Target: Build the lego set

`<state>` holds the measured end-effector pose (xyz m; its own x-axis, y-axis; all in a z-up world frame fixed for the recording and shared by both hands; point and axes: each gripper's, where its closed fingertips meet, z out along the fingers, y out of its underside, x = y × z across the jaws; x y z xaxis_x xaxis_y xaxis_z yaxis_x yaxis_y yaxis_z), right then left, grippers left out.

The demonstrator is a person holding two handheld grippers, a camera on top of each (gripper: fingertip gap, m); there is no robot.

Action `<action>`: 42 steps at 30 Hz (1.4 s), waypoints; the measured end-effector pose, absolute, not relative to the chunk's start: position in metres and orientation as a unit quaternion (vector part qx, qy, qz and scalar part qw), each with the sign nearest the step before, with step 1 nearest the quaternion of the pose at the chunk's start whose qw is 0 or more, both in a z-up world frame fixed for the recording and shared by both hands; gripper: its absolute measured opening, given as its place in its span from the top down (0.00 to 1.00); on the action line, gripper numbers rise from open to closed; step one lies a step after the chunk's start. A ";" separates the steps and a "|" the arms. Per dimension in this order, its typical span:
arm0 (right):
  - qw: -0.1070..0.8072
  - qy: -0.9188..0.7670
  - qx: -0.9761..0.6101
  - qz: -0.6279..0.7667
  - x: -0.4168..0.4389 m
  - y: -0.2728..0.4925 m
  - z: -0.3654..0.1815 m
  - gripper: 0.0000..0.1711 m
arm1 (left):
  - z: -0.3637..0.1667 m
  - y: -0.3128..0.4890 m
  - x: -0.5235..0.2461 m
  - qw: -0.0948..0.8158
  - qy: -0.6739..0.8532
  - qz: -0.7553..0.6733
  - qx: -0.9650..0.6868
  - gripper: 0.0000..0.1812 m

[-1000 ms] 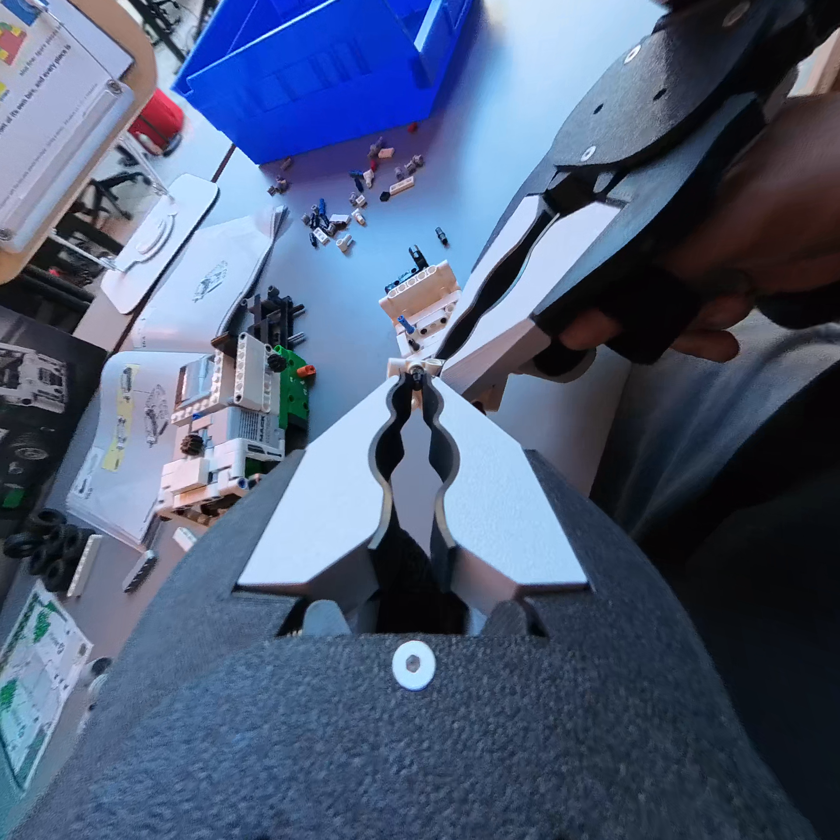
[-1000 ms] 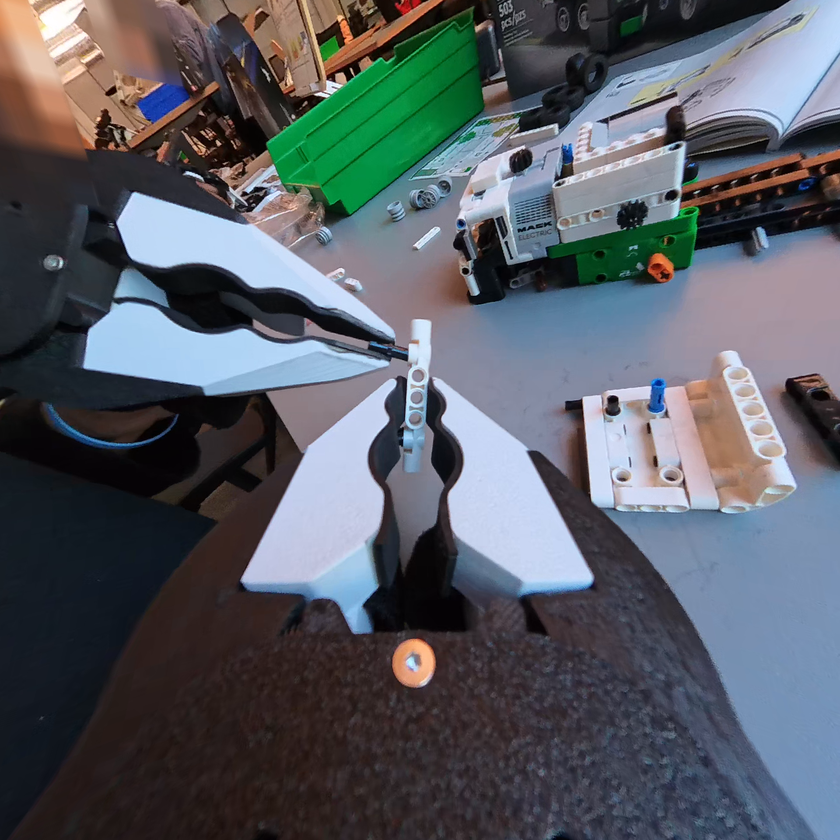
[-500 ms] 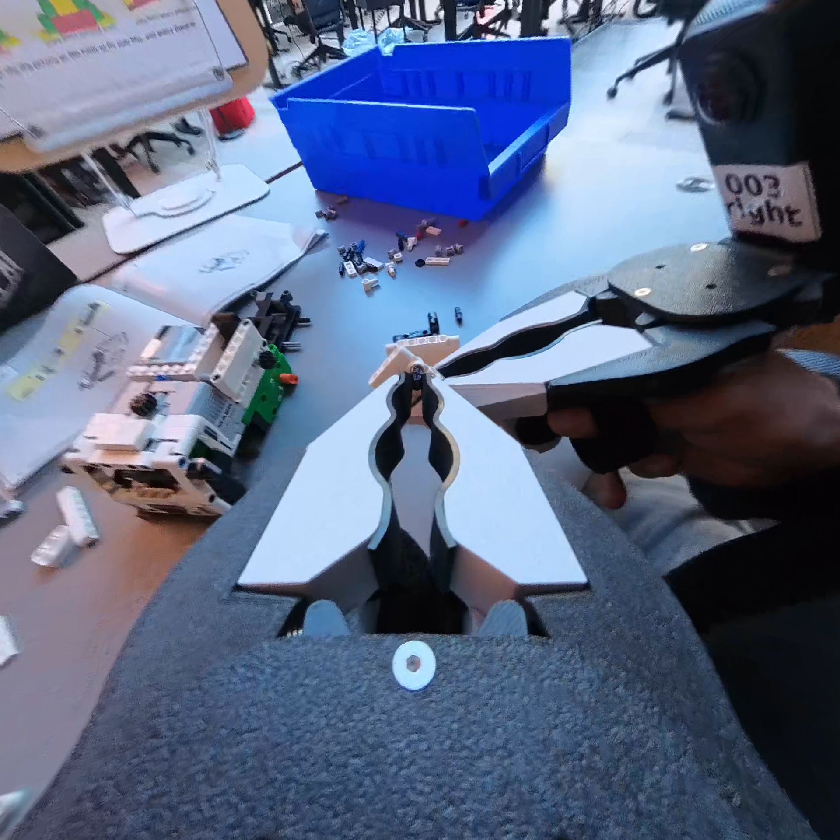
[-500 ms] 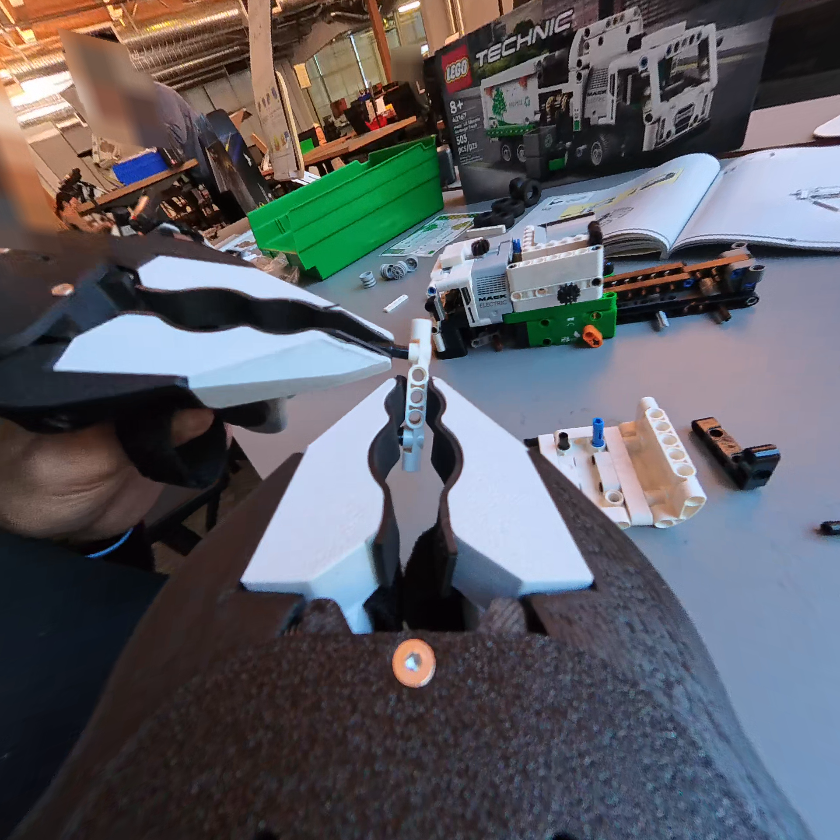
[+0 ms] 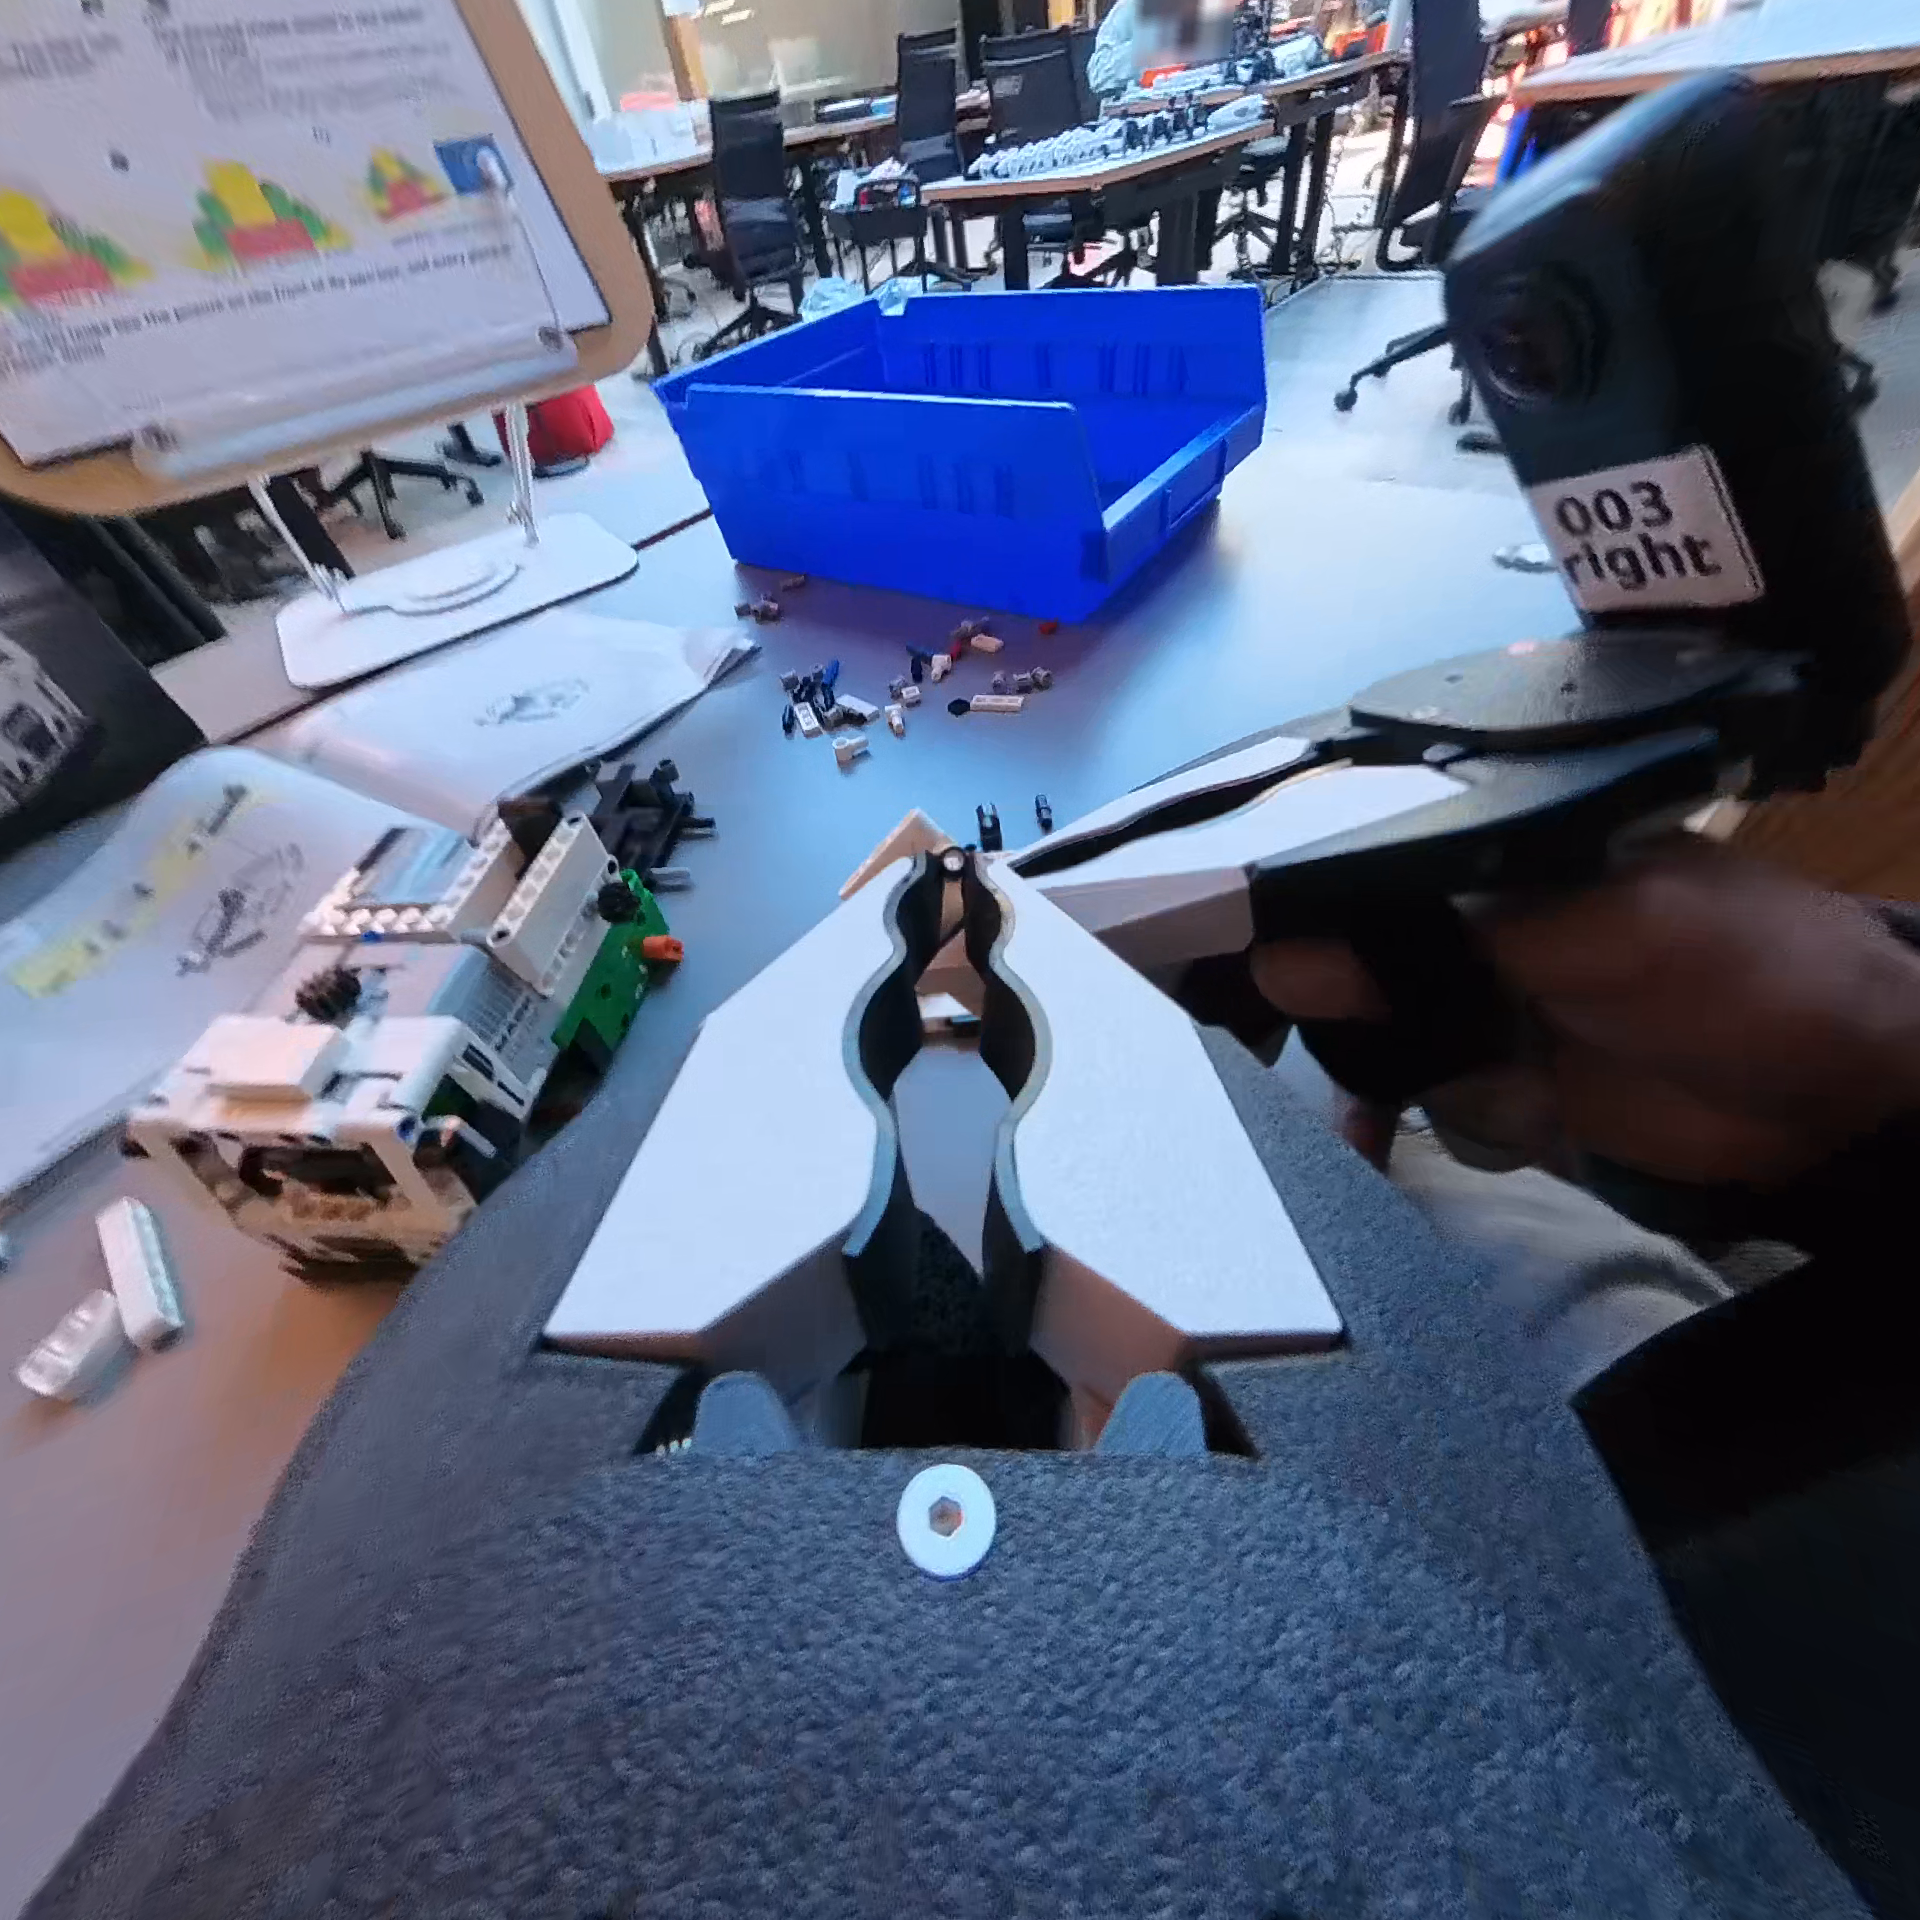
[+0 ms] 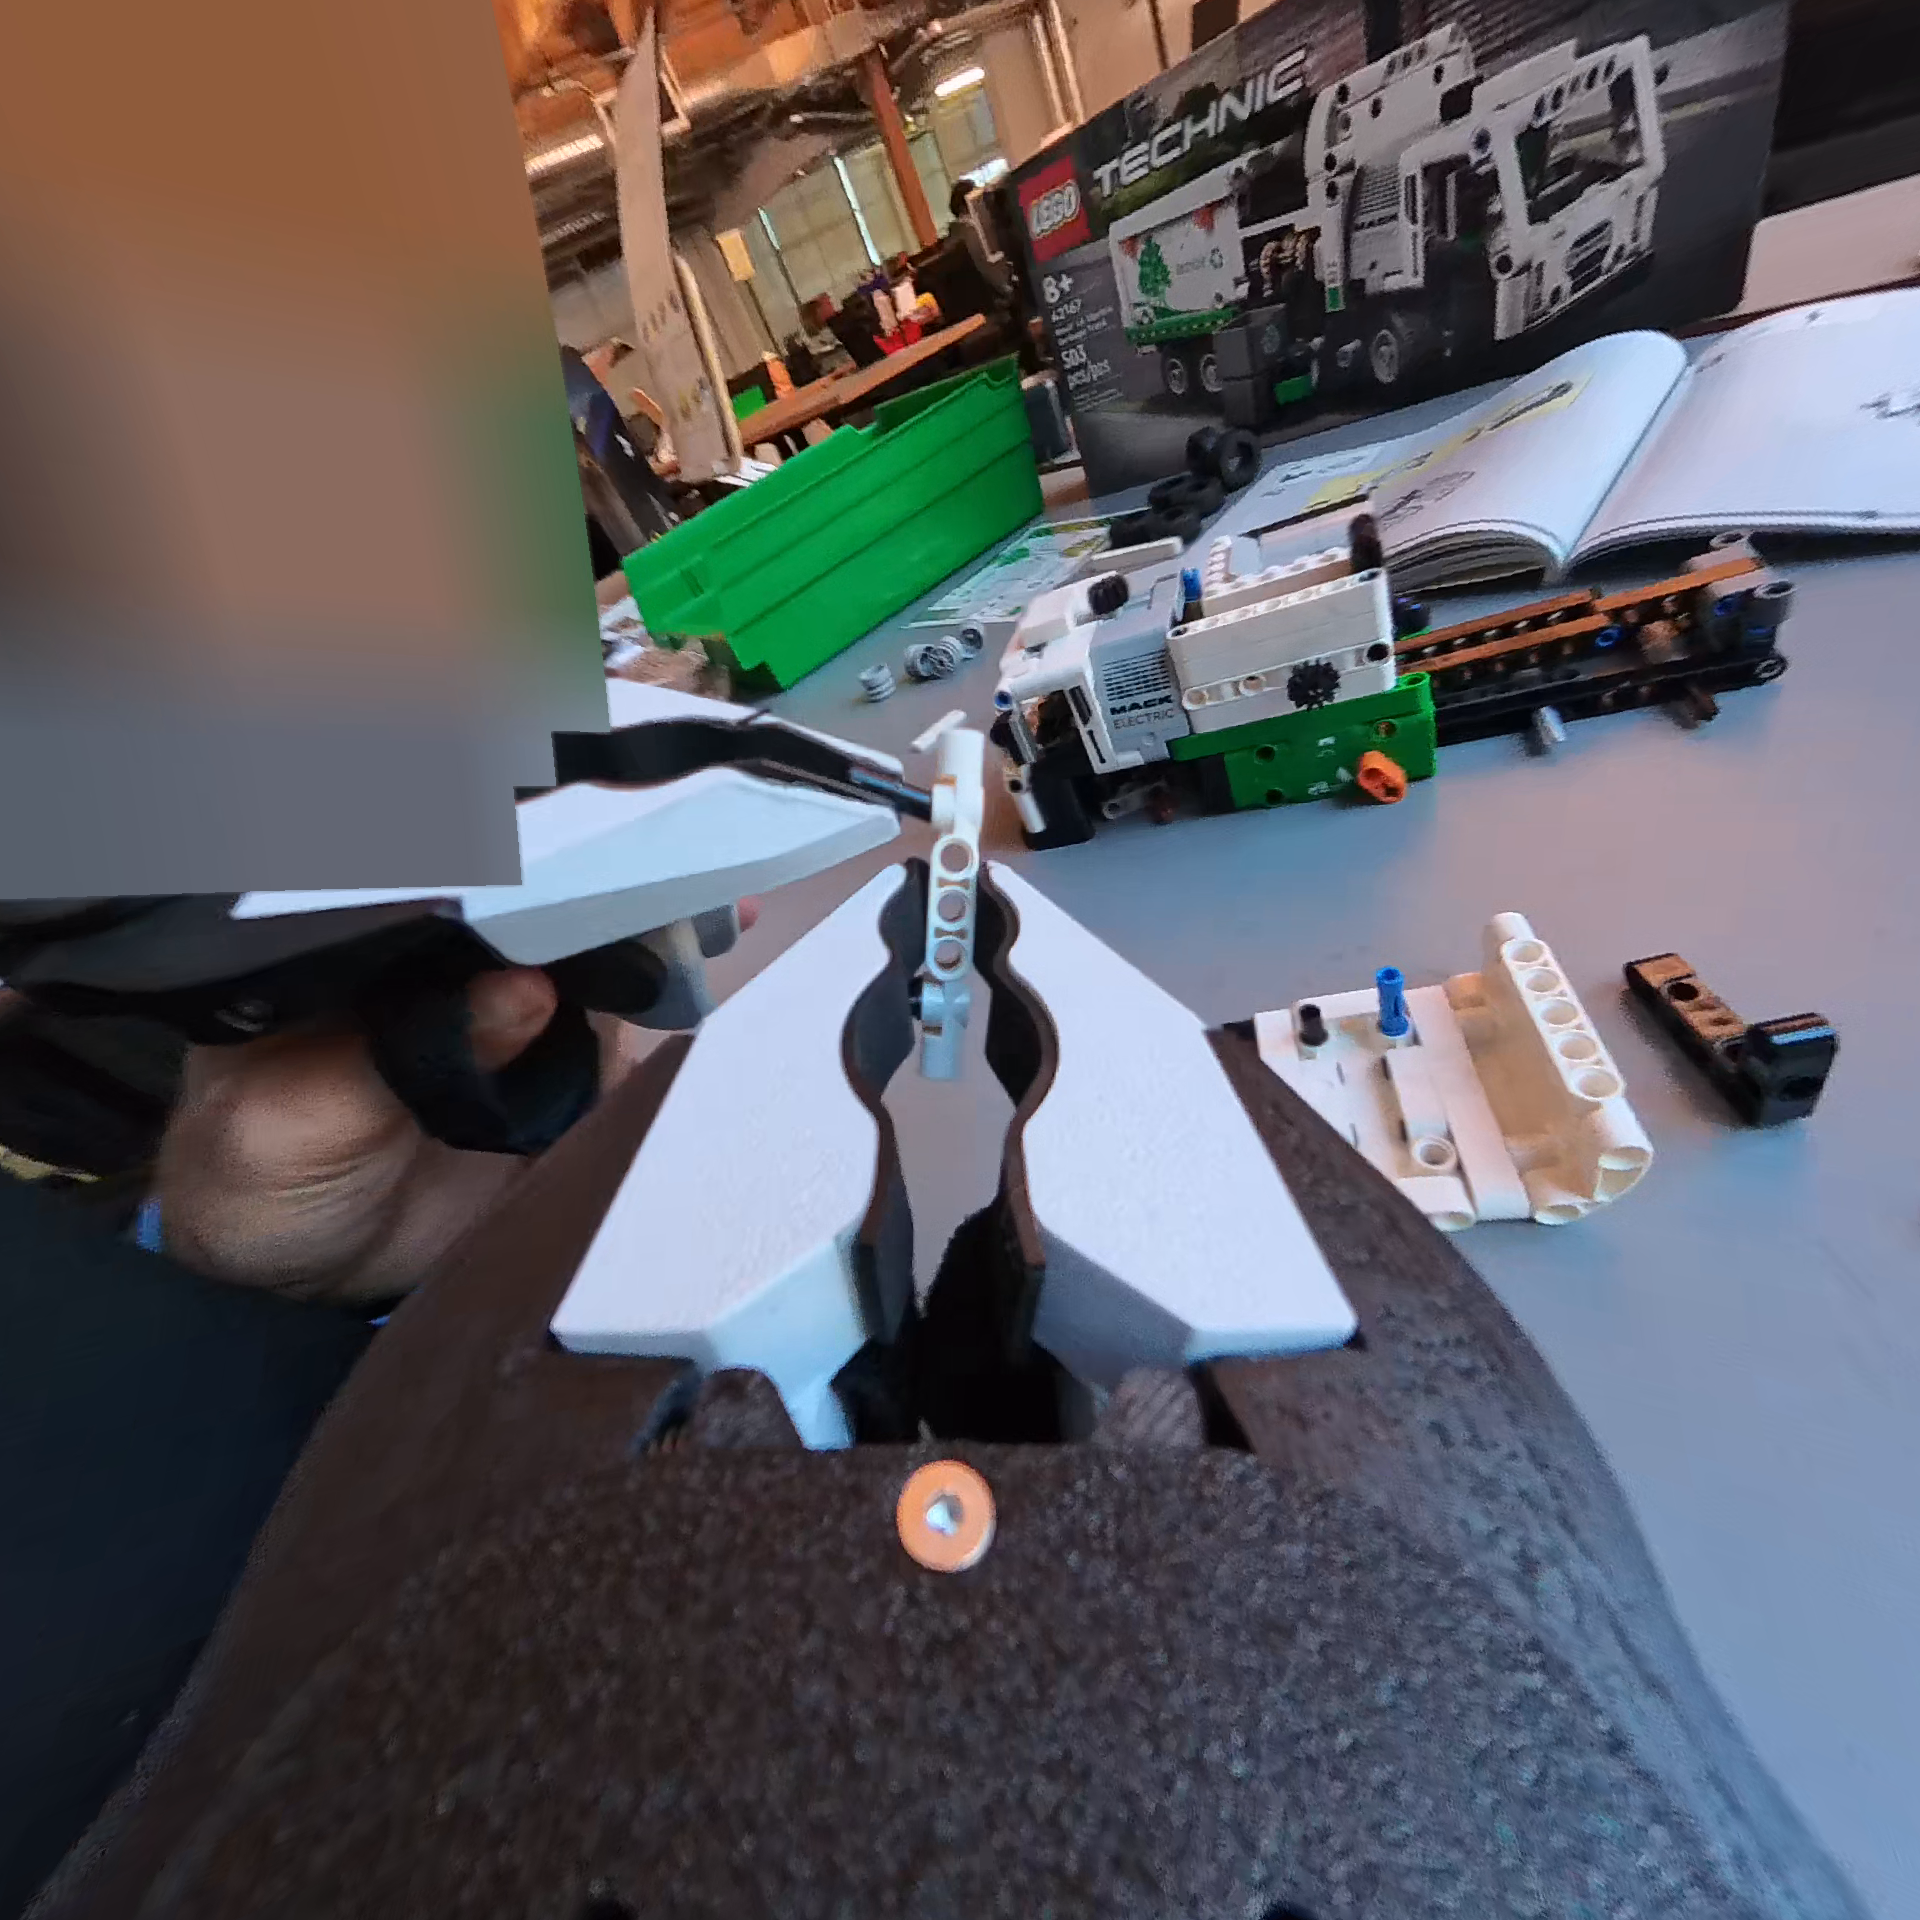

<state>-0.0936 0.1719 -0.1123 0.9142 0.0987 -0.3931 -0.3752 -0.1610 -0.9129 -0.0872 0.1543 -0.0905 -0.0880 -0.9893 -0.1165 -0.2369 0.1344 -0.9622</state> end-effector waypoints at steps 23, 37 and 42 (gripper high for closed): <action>0.600 0.054 -0.783 0.152 -0.096 0.171 -0.127 0.96 | -0.114 0.165 -0.095 0.491 0.769 -0.204 -0.356 0.99; 0.554 0.029 -0.832 0.006 -0.083 0.181 -0.147 0.96 | -0.137 0.171 -0.100 0.327 0.708 -0.344 -0.523 0.99; 0.539 0.011 -0.842 -0.020 -0.085 0.181 -0.152 0.96 | -0.133 0.171 -0.099 0.306 0.683 -0.376 -0.545 0.99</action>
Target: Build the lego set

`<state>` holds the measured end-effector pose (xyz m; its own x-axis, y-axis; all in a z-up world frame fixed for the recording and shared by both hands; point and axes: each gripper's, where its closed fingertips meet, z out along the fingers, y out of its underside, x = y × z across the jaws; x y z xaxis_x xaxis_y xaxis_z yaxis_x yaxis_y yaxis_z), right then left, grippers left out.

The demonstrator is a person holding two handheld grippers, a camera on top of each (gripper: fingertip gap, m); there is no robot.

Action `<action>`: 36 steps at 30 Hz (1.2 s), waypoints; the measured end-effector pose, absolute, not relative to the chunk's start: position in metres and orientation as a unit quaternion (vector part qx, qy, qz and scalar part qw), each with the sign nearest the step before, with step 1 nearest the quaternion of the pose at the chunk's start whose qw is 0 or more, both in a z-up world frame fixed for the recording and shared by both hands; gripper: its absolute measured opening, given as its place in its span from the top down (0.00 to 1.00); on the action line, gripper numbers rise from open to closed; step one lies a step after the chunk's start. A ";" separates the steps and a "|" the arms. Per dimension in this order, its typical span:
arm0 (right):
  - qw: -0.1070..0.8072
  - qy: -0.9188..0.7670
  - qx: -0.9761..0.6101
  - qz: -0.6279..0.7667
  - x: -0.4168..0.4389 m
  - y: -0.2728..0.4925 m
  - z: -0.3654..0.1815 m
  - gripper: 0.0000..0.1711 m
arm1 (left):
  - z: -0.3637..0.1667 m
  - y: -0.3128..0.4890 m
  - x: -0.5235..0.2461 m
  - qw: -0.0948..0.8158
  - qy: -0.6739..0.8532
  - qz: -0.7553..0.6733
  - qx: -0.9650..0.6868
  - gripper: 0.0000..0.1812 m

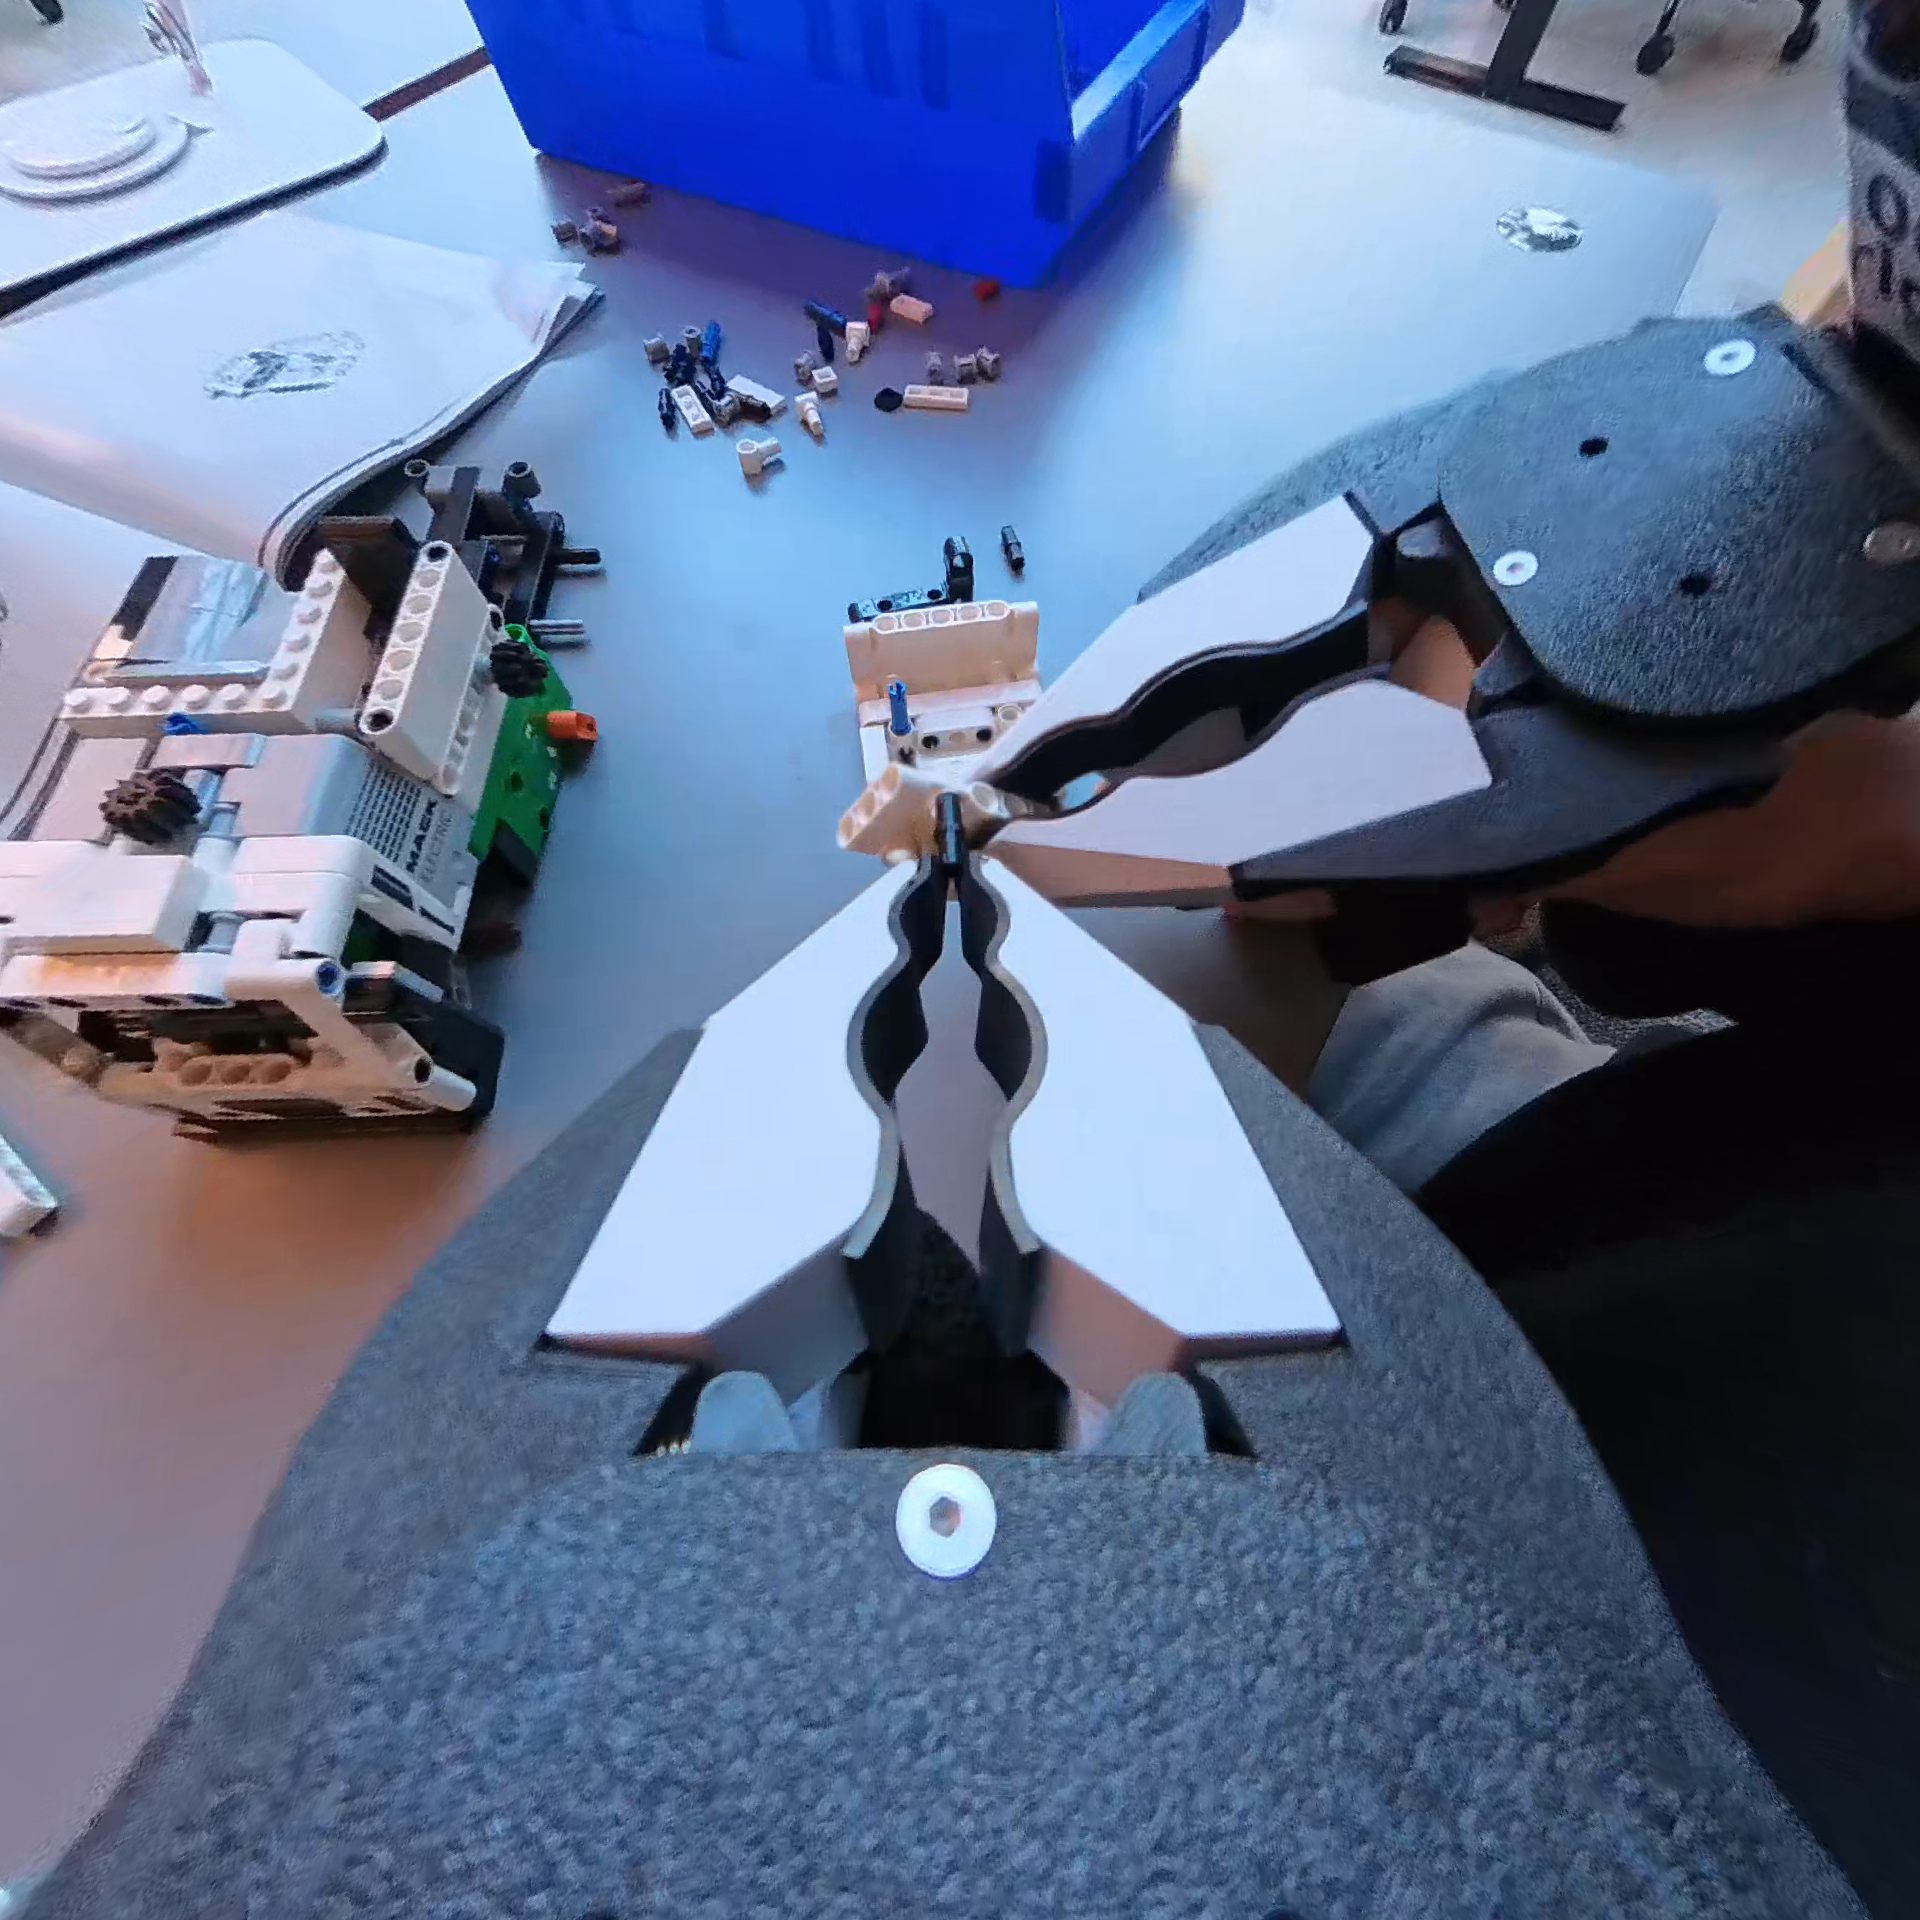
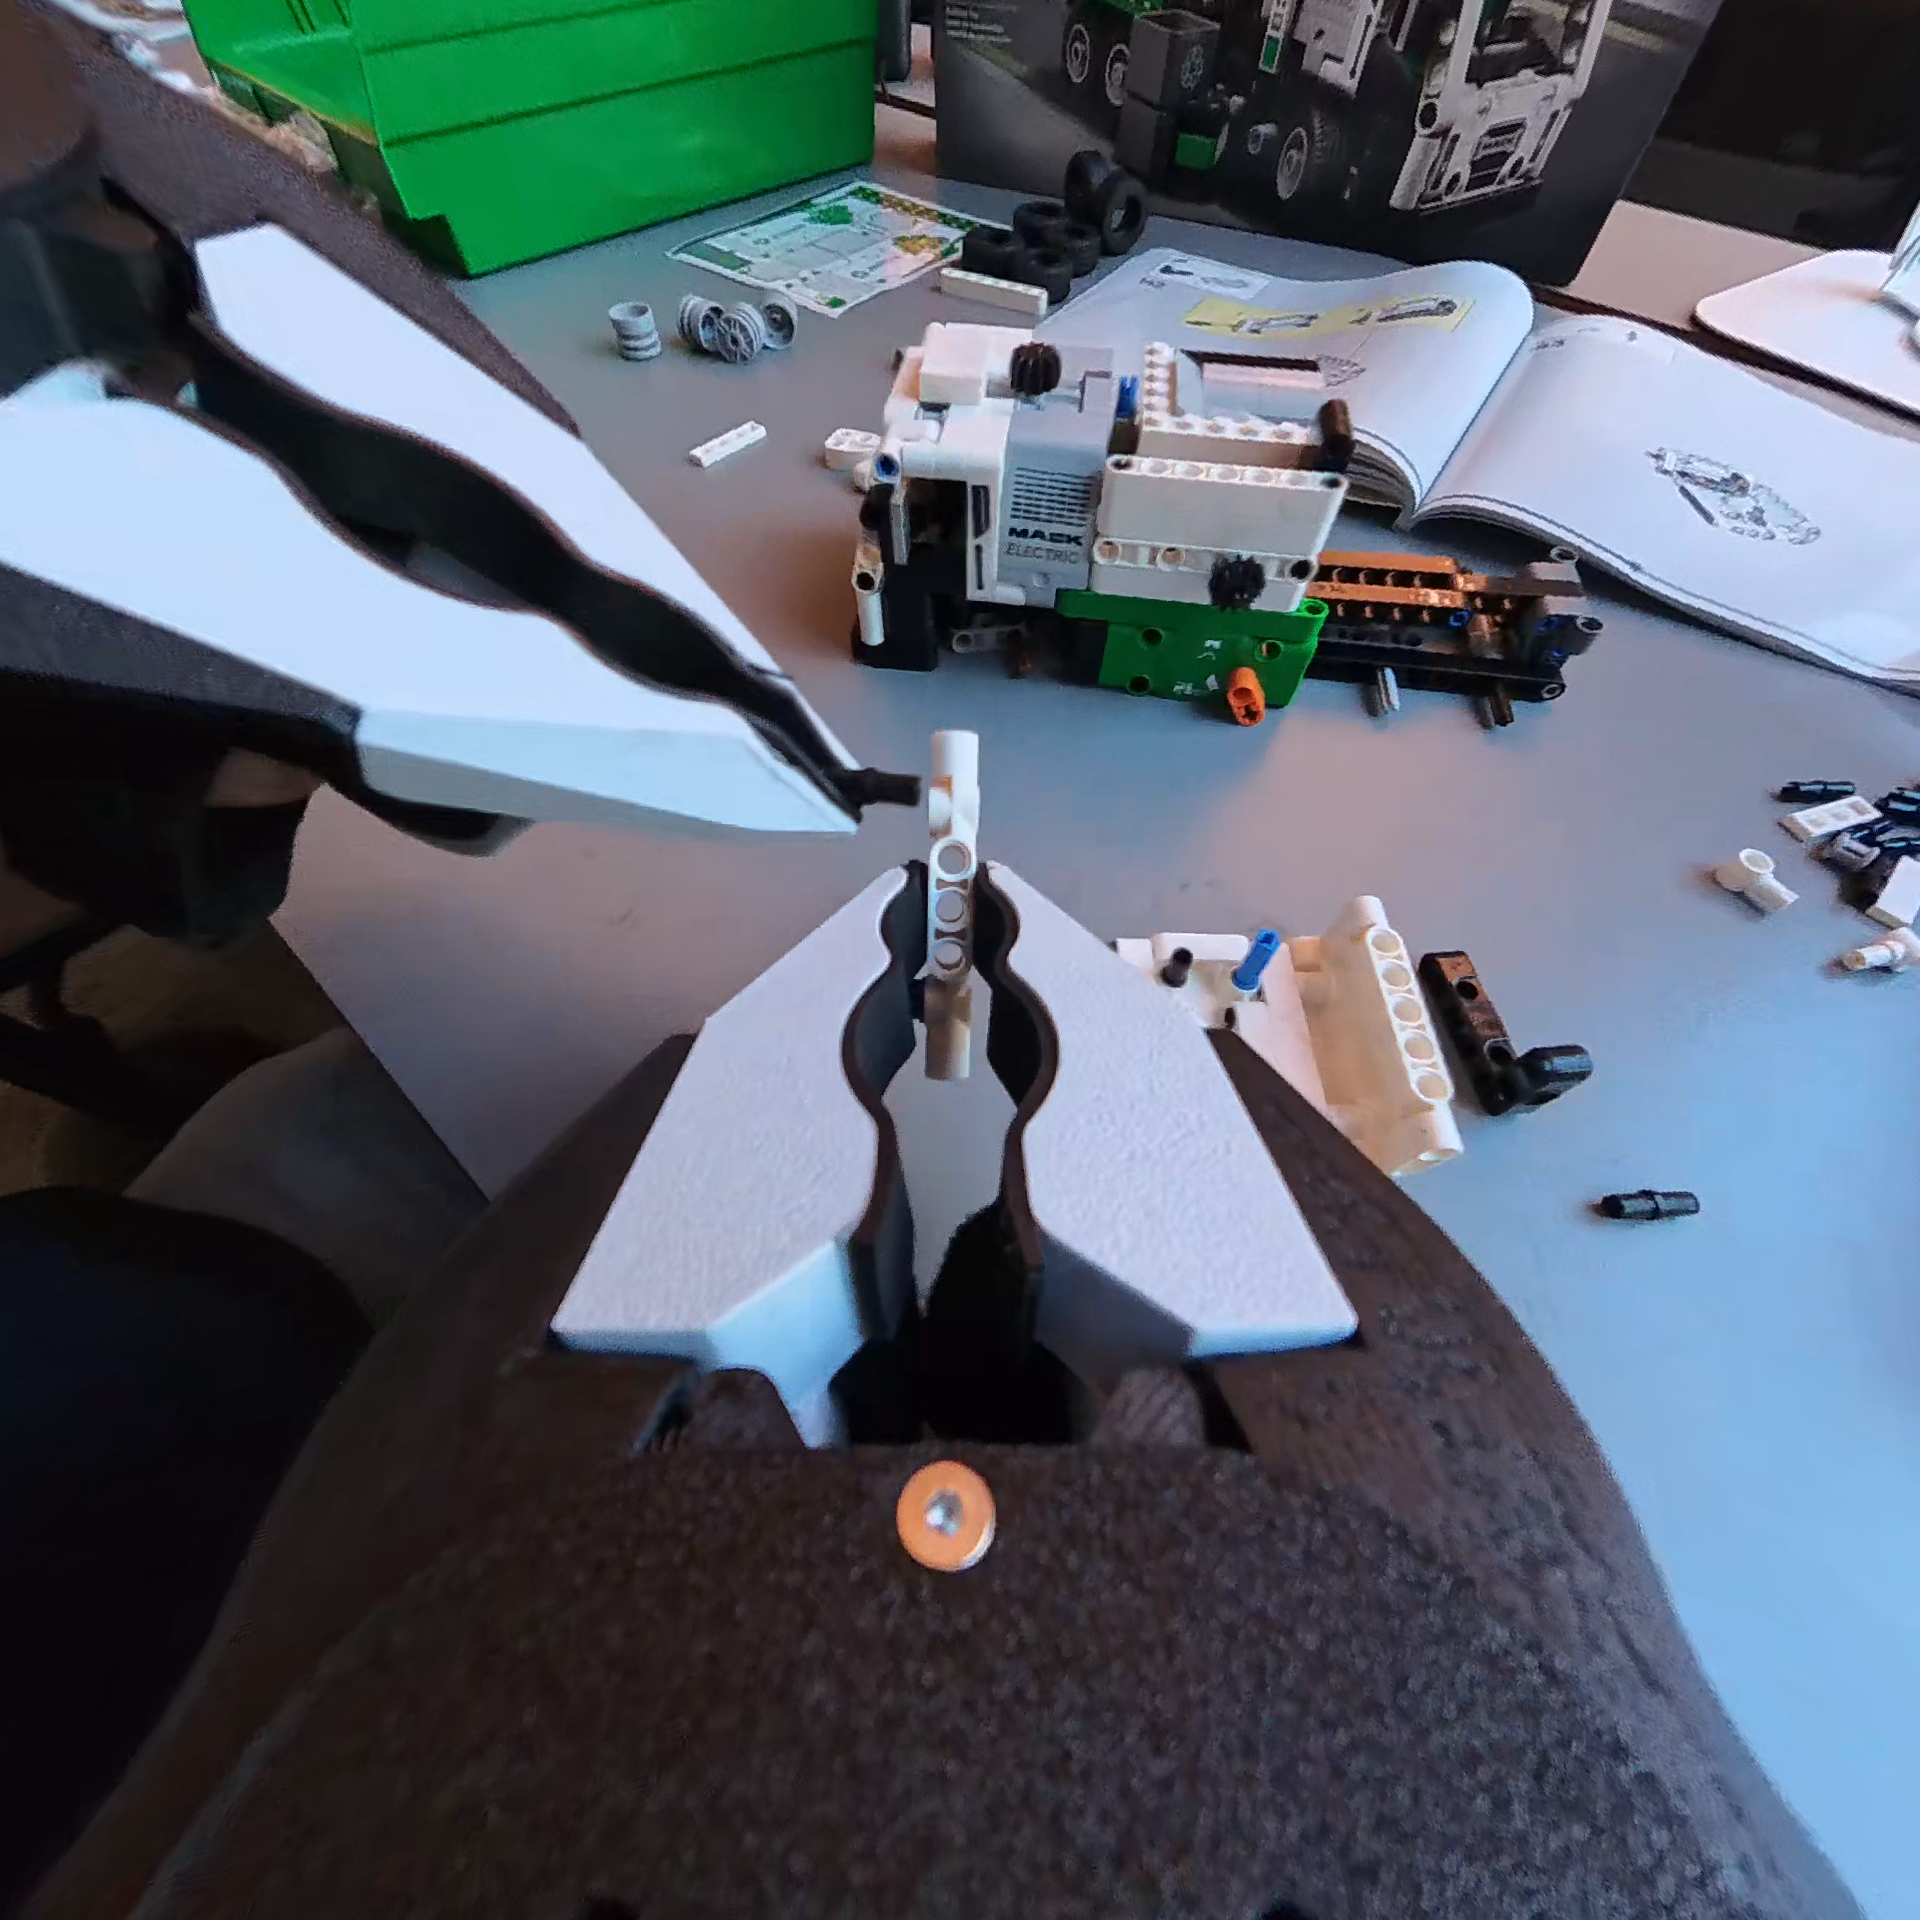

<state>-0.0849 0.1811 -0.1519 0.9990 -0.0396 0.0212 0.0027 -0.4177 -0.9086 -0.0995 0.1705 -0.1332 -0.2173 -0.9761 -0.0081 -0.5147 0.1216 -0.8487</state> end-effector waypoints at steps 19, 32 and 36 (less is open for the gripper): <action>0.532 0.000 -0.846 -0.023 -0.089 0.182 -0.156 0.96 | -0.142 0.172 -0.104 0.268 0.689 -0.359 -0.570 0.99; 0.524 0.017 -0.852 0.006 -0.091 0.182 -0.162 0.96 | -0.147 0.171 -0.102 0.269 0.688 -0.359 -0.571 0.99; 0.522 0.029 -0.851 0.044 -0.092 0.181 -0.162 0.96 | -0.147 0.171 -0.101 0.279 0.698 -0.352 -0.557 0.99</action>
